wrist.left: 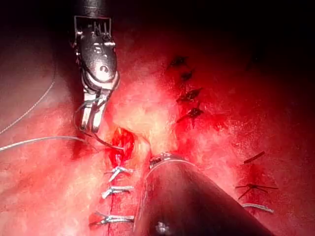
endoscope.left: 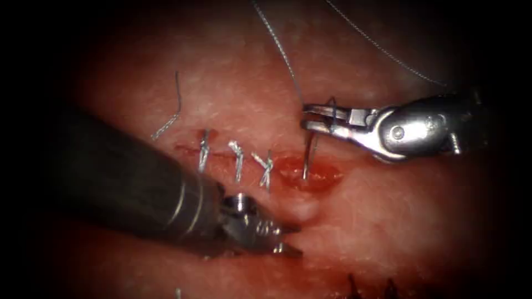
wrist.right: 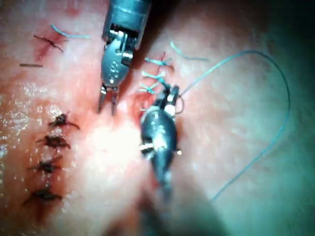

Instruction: Wound Closure

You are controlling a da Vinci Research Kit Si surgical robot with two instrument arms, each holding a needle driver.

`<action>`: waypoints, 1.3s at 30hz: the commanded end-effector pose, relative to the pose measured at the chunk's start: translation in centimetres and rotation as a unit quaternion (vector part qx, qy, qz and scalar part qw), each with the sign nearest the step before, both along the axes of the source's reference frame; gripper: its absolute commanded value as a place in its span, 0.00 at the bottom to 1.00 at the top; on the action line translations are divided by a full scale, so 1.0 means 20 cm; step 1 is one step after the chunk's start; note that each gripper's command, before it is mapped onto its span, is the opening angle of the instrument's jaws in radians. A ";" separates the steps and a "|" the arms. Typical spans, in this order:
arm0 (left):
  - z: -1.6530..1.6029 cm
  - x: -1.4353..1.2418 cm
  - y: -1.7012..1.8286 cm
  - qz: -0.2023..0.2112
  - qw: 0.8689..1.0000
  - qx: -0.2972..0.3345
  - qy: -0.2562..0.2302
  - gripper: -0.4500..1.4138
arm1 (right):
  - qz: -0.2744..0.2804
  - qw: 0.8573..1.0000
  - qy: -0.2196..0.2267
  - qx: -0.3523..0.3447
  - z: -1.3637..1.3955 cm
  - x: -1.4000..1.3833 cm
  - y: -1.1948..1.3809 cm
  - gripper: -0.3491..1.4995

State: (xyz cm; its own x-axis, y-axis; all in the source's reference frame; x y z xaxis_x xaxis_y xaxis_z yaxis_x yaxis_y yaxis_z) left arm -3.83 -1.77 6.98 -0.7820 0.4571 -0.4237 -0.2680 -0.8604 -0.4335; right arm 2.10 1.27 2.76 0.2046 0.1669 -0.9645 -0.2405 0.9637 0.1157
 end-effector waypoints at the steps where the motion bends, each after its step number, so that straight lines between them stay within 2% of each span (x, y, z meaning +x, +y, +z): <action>1: 0.002 -0.001 -0.006 0.001 1.000 0.002 0.000 0.26 | 0.001 1.000 -0.001 0.002 0.002 0.003 -0.003 0.00; 8: 0.004 -0.001 -0.006 0.001 1.000 0.001 0.000 0.26 | 0.011 1.000 -0.002 0.021 0.002 0.004 0.003 0.00; 13: 0.004 0.000 -0.005 0.002 1.000 0.001 0.000 0.26 | -0.001 0.999 0.001 0.044 0.003 0.007 0.003 0.00; 17: 0.005 0.001 -0.005 0.003 1.000 0.000 0.000 0.26 | -0.007 0.996 0.006 0.089 0.004 0.010 0.002 0.00; 22: 0.005 0.001 -0.005 0.003 1.000 0.000 0.000 0.26 | -0.007 0.991 0.008 0.133 0.006 0.009 0.007 0.00; 23: 0.005 0.001 -0.005 0.003 1.000 0.000 0.000 0.25 | -0.012 0.987 -0.006 0.162 0.009 0.009 0.009 0.00; 26: 0.005 0.002 -0.005 0.004 1.000 0.001 -0.001 0.25 | -0.009 0.975 -0.013 0.222 0.014 0.009 0.009 0.00; 27: 0.005 0.002 -0.005 0.004 1.000 0.001 -0.001 0.25 | -0.009 0.975 -0.013 0.222 0.014 0.009 0.009 0.00; 31: 0.005 0.002 -0.005 0.004 1.000 0.000 -0.001 0.25 | -0.014 0.960 -0.021 0.281 0.019 0.010 0.005 0.00; 35: 0.006 0.002 -0.005 0.003 1.000 -0.002 -0.001 0.25 | -0.033 0.935 -0.026 0.352 0.020 0.010 -0.001 0.00; 36: 0.006 0.003 -0.004 0.003 1.000 -0.002 -0.001 0.25 | -0.042 0.921 -0.029 0.386 0.018 0.010 -0.004 0.00; 37: 0.006 0.003 -0.004 0.003 1.000 -0.002 -0.001 0.25 | -0.042 0.921 -0.029 0.386 0.018 0.010 -0.004 0.00; 38: 0.006 0.003 -0.004 0.003 1.000 -0.003 -0.001 0.25 | -0.052 0.909 -0.026 0.412 0.016 0.010 -0.007 0.00; 39: 0.005 0.003 -0.004 0.003 1.000 -0.003 -0.001 0.25 | -0.056 0.906 -0.025 0.420 0.015 0.010 -0.008 0.00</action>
State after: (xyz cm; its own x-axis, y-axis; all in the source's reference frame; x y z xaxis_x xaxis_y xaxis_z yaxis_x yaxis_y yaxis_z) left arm -3.74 -1.74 7.05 -0.7830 0.4500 -0.4294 -0.2634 -0.8653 -0.4266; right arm 2.22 1.19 3.04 0.3103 0.8144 -0.4905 -0.1696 0.5551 0.8143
